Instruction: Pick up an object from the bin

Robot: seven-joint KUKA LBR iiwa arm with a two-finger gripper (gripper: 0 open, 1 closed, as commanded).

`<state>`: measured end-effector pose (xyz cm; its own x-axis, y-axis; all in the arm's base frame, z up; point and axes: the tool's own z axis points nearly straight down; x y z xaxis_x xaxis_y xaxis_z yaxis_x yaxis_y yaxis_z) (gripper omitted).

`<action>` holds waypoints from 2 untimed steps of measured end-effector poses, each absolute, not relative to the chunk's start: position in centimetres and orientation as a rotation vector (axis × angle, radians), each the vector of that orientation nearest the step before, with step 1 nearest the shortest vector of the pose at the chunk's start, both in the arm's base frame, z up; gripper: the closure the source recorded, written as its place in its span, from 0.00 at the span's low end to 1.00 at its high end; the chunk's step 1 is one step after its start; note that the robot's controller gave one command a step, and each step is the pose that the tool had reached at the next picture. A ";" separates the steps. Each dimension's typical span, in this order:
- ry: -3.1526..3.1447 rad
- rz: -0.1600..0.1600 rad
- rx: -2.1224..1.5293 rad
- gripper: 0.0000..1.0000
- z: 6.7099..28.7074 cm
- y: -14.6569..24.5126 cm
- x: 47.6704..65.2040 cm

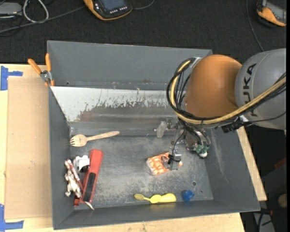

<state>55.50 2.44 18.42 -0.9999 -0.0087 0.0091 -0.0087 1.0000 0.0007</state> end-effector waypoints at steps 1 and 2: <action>-3.140 -0.001 0.012 0.00 18.9 2.4 55.6; -3.139 -0.002 0.129 0.00 12.6 -0.1 53.5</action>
Offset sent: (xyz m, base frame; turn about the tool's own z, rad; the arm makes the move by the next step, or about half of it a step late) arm -0.0272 -0.0336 -0.0779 -0.0950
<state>53.49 -0.05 12.56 -0.9966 -0.0823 0.0003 -0.0823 0.9966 0.0013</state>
